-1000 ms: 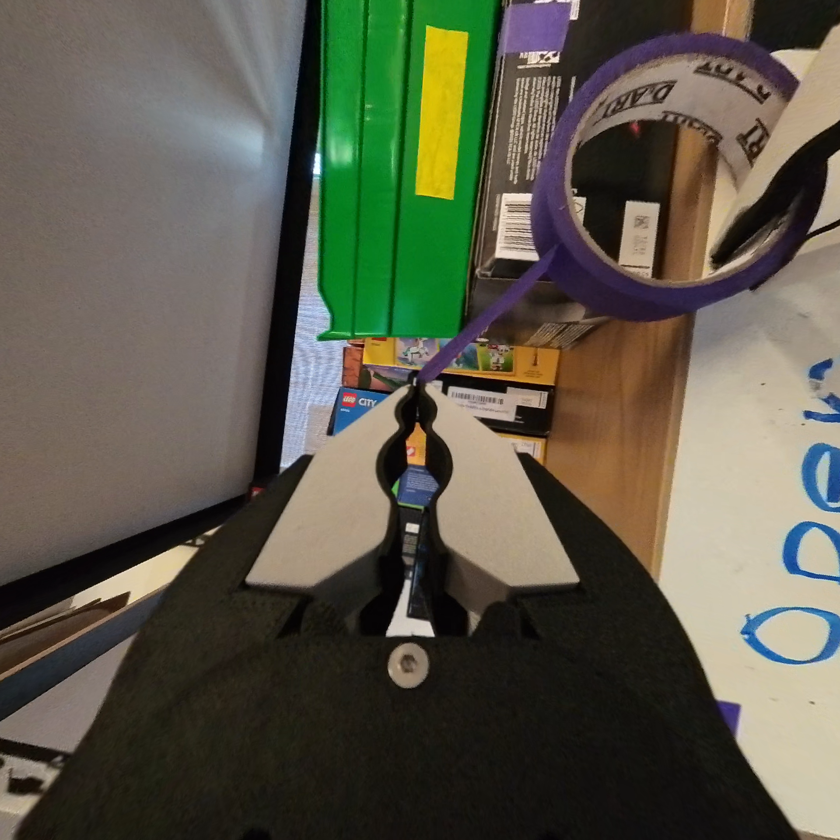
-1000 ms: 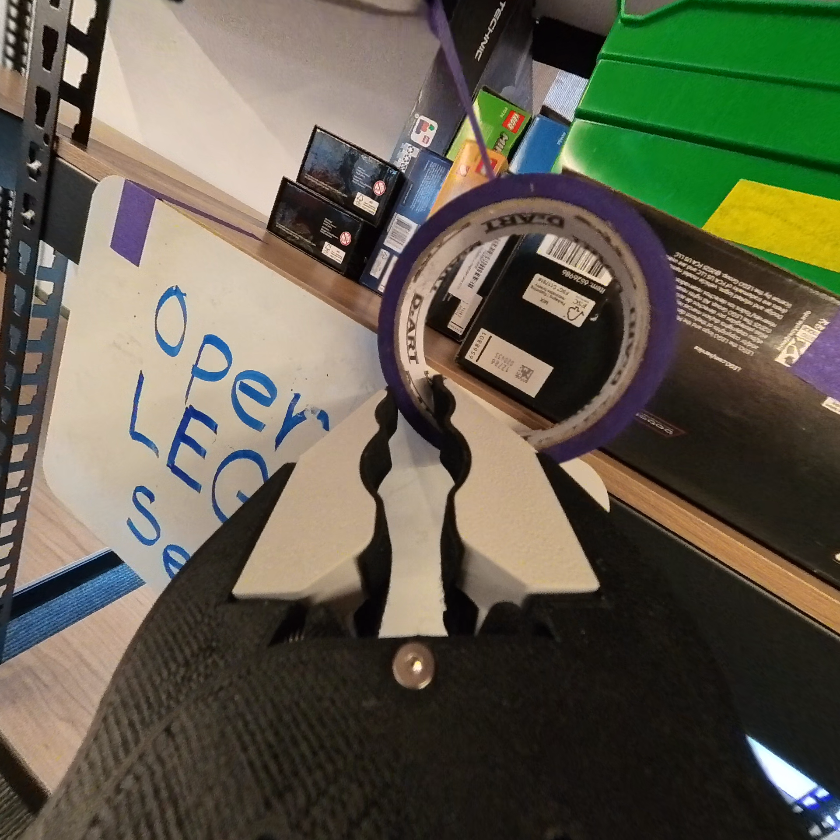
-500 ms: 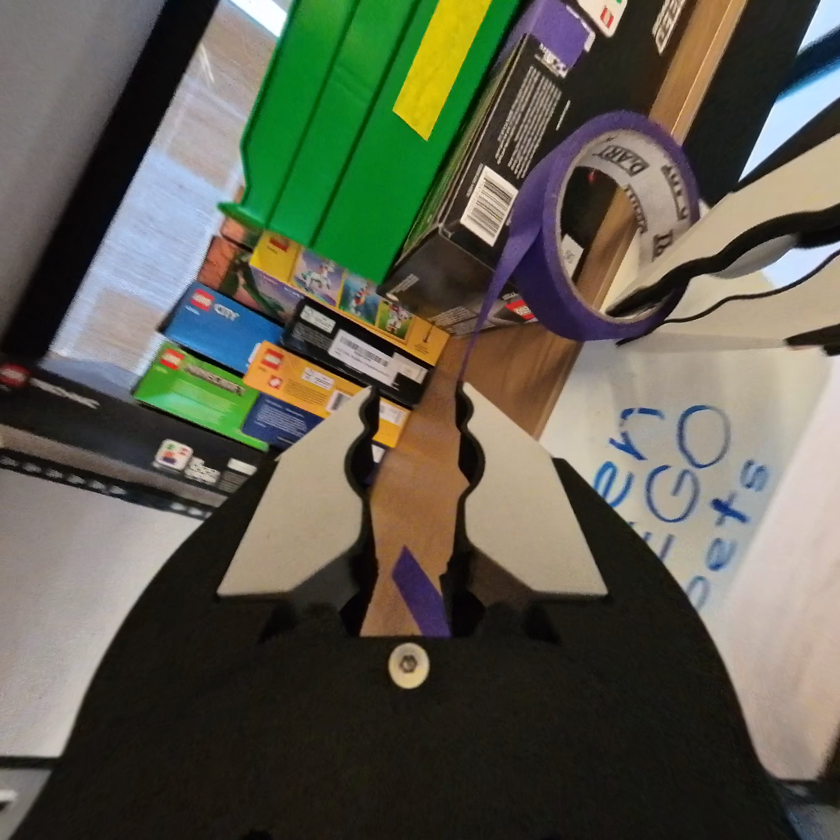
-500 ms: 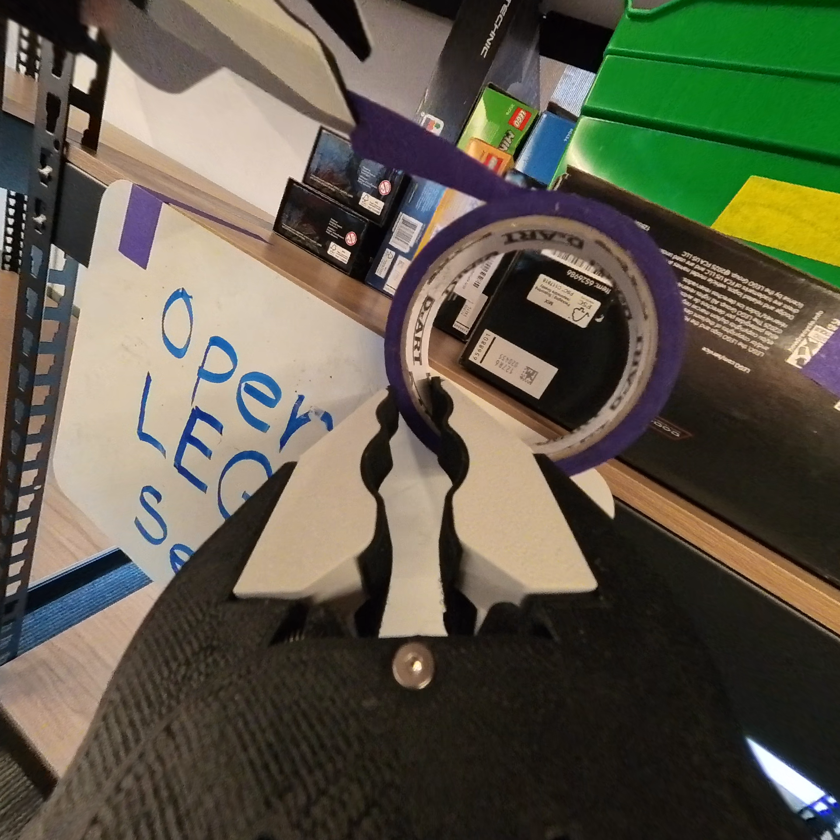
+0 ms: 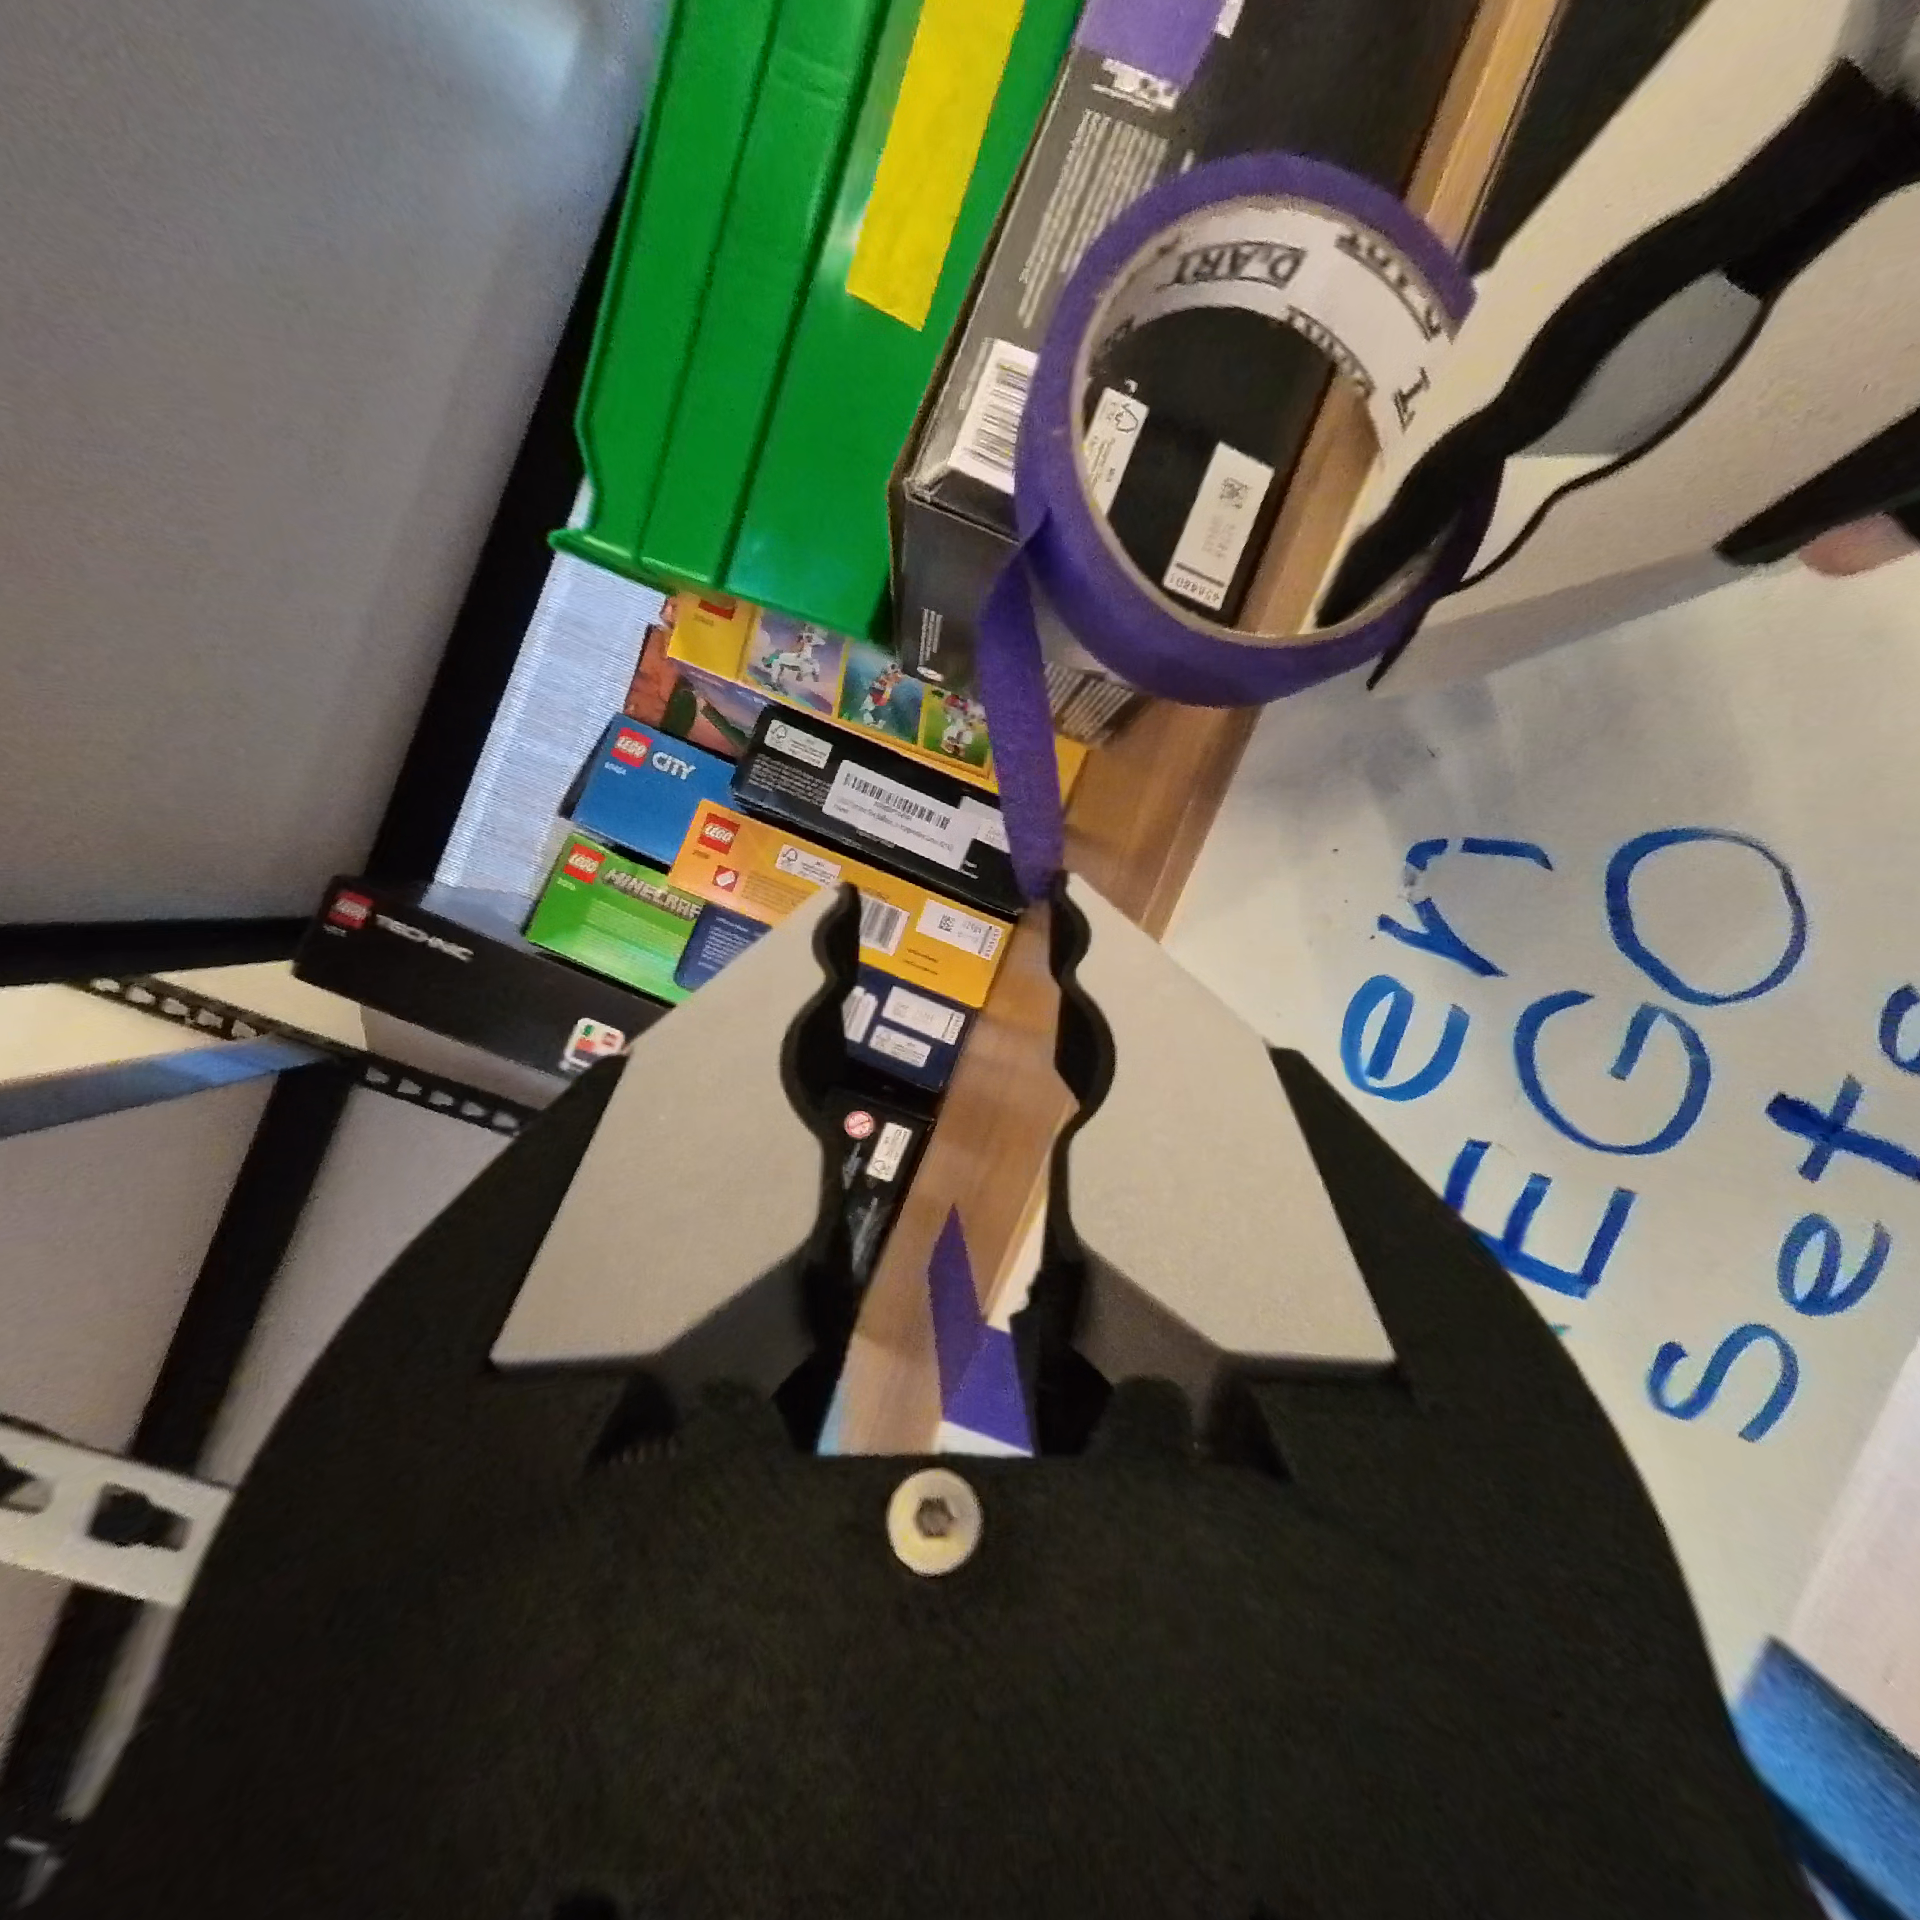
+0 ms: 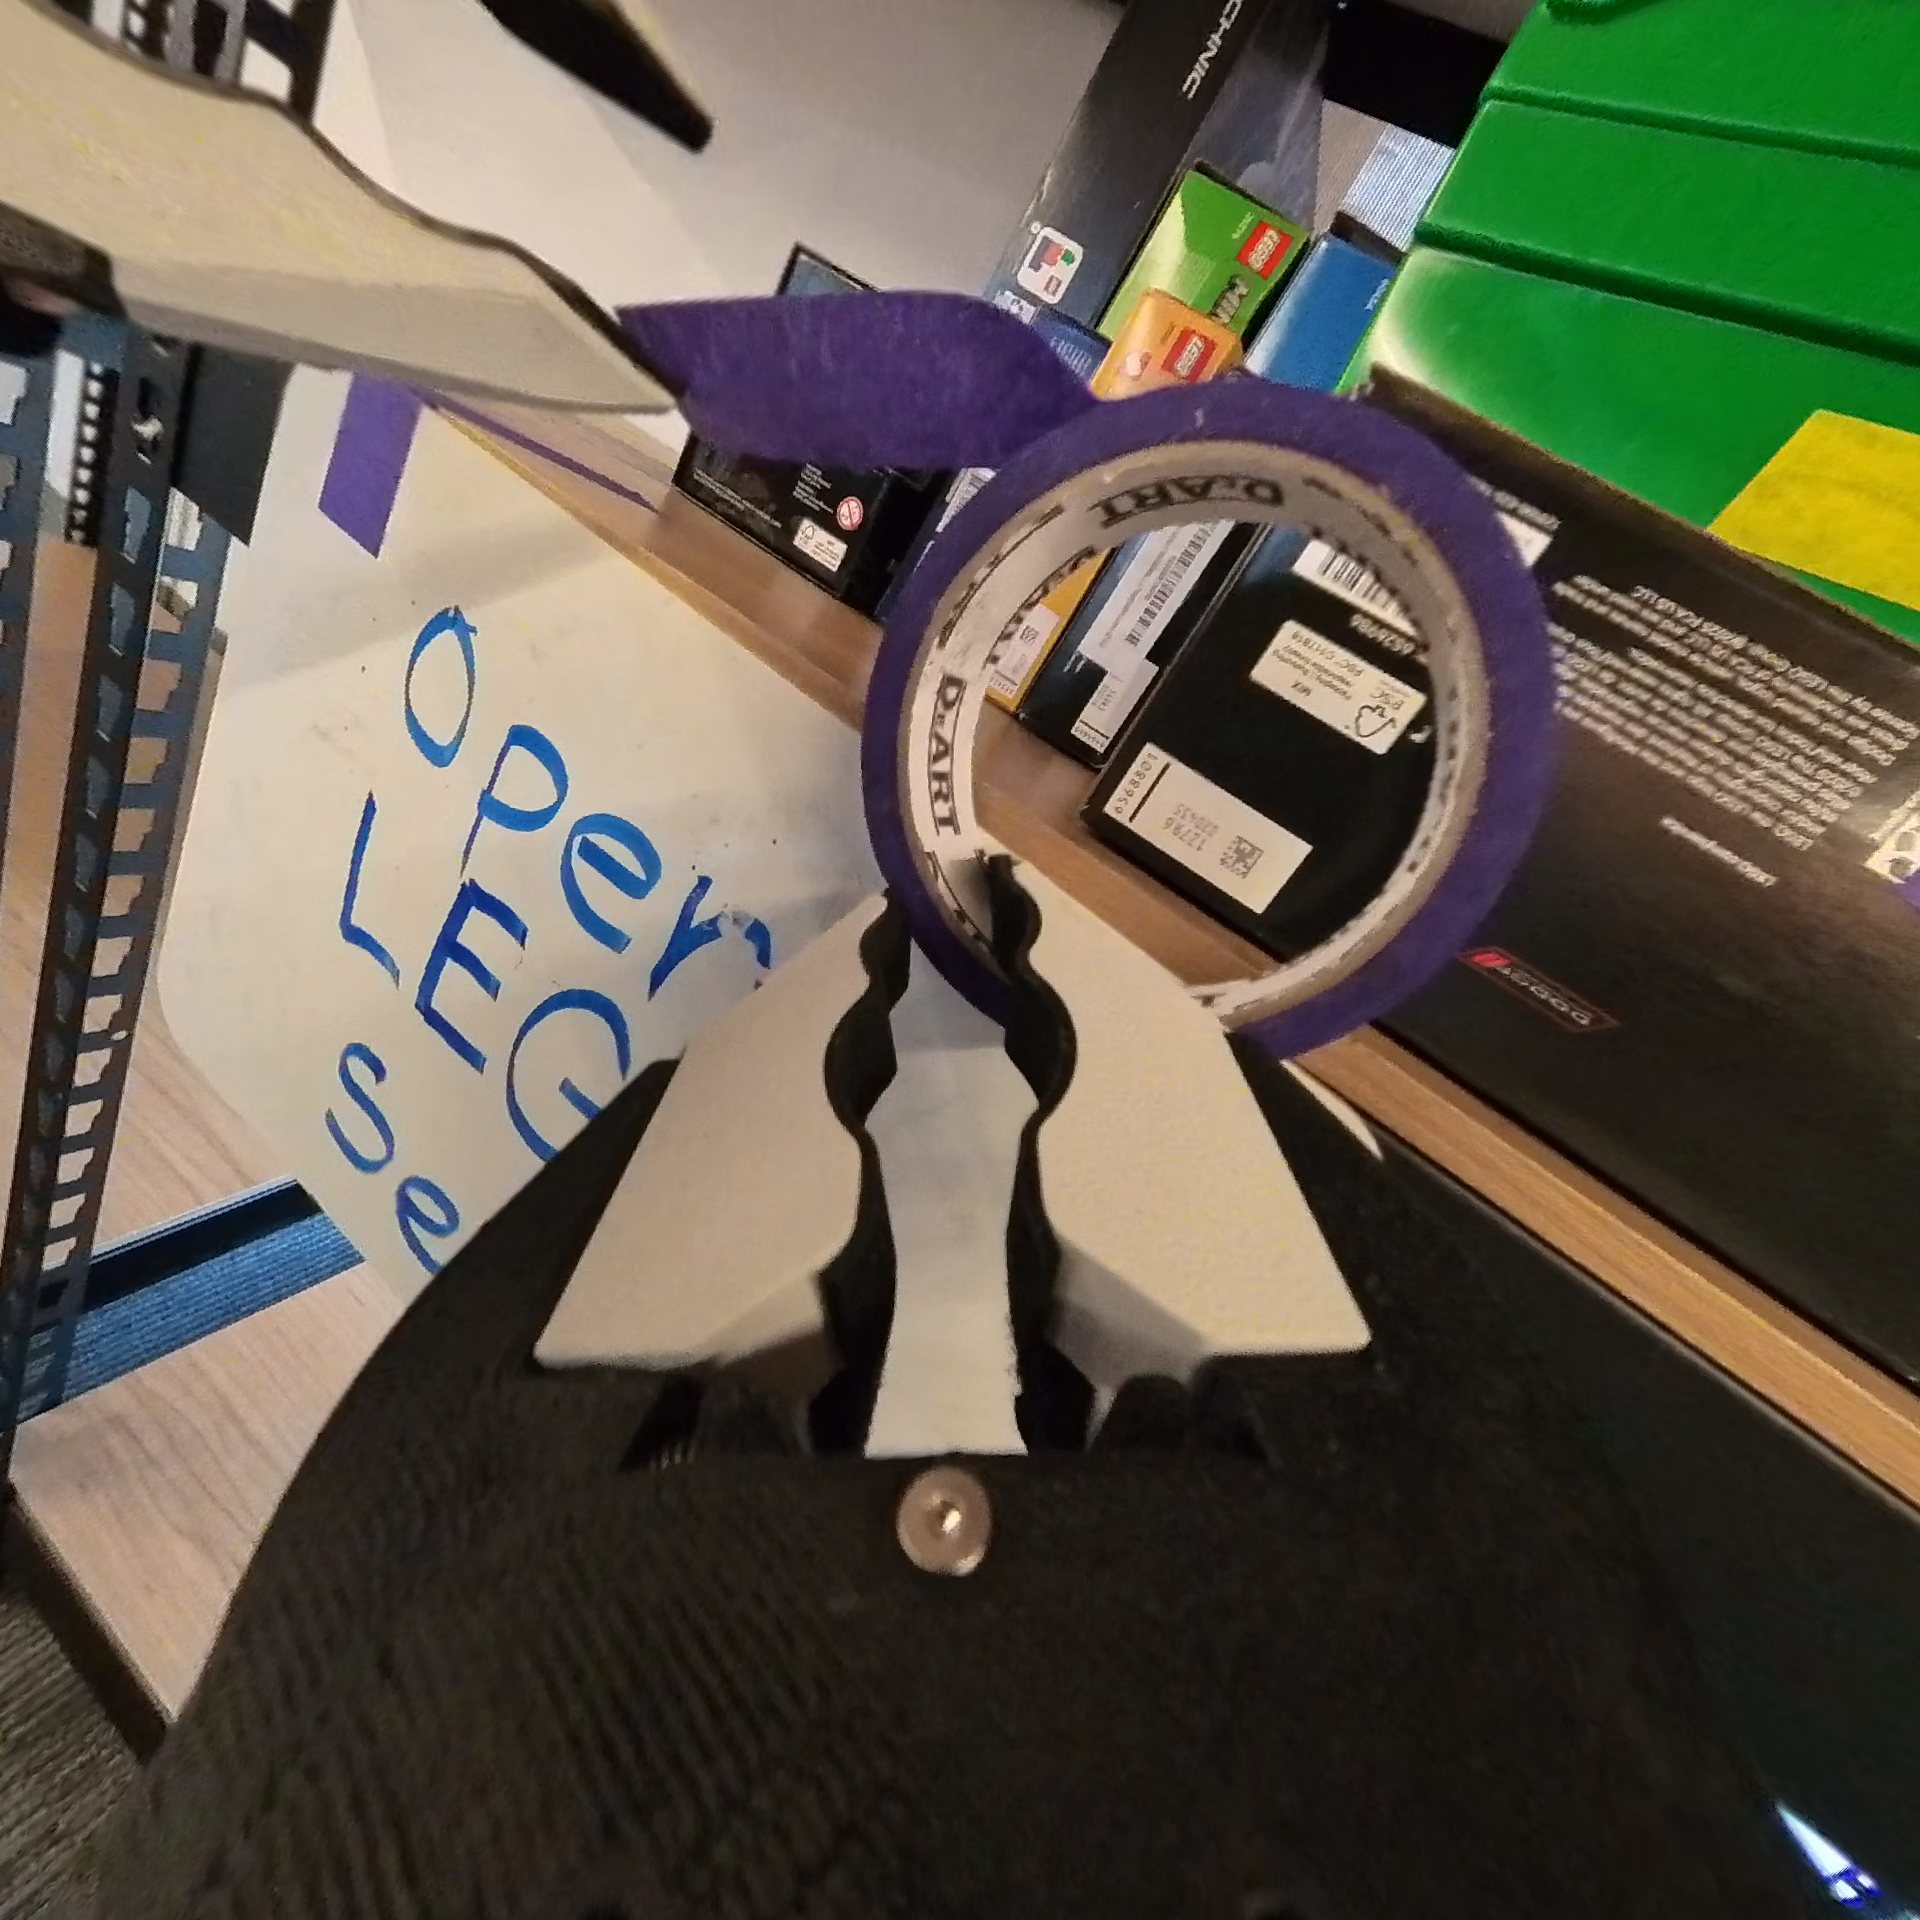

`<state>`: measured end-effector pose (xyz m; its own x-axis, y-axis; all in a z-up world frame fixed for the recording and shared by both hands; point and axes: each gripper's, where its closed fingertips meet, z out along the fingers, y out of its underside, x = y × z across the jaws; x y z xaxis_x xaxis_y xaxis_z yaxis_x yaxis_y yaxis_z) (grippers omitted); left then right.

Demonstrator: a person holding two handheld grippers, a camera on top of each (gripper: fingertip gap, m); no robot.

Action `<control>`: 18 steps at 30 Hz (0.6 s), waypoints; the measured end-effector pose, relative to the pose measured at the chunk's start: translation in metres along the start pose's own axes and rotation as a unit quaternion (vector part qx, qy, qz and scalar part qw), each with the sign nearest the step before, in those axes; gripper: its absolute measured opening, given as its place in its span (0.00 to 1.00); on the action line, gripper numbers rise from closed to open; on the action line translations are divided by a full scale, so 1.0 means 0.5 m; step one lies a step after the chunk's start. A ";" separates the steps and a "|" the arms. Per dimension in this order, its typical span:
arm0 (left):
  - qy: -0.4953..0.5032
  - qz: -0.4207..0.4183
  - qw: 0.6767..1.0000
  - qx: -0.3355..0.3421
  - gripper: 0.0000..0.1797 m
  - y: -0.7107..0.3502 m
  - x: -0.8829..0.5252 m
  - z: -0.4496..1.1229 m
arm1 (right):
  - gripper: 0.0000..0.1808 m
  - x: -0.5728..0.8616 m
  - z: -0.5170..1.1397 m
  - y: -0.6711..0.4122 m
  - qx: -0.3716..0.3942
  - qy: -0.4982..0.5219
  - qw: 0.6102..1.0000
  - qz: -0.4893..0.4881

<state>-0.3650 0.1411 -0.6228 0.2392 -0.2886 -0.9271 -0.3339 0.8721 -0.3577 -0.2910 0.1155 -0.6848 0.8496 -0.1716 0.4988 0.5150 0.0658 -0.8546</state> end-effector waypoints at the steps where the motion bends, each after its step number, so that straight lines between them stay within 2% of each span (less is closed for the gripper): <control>1: 0.001 -0.010 1.000 -0.004 0.20 0.003 -0.001 -0.002 | 0.09 -0.001 0.000 0.001 0.000 -0.001 1.000 -0.001; 6: 0.012 -0.026 0.999 -0.045 0.21 0.053 0.023 -0.004 | 0.08 0.000 0.001 -0.002 0.007 -0.002 1.000 -0.016; 8: 0.030 -0.050 0.997 -0.043 0.23 0.056 0.052 -0.009 | 0.08 0.000 0.001 -0.002 0.012 -0.004 1.000 -0.016; 12: 0.033 -0.037 0.998 -0.031 0.25 0.041 0.086 -0.001 | 0.08 0.001 0.001 -0.003 0.016 -0.003 1.000 -0.023; 14: 0.025 -0.062 0.997 -0.033 0.23 0.034 0.085 0.003 | 0.08 0.001 0.001 -0.004 0.019 0.001 1.000 -0.024; 16: -0.015 -0.160 0.986 -0.052 0.19 0.055 0.063 -0.023 | 0.08 0.001 0.001 -0.005 0.022 0.002 0.999 -0.025; 17: -0.035 -0.244 0.967 -0.068 0.19 0.084 0.060 -0.049 | 0.08 0.002 0.001 -0.005 0.022 0.002 0.999 -0.025; 18: -0.045 -0.348 0.933 -0.082 0.19 0.124 0.073 -0.081 | 0.08 0.002 0.002 -0.006 0.024 0.003 0.999 -0.025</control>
<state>-0.4140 0.1685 -0.6834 0.5234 -0.7215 -0.4533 -0.2025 0.4114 -0.8887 -0.2916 0.1159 -0.6817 0.8222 -0.1810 0.5397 0.5616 0.1034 -0.8209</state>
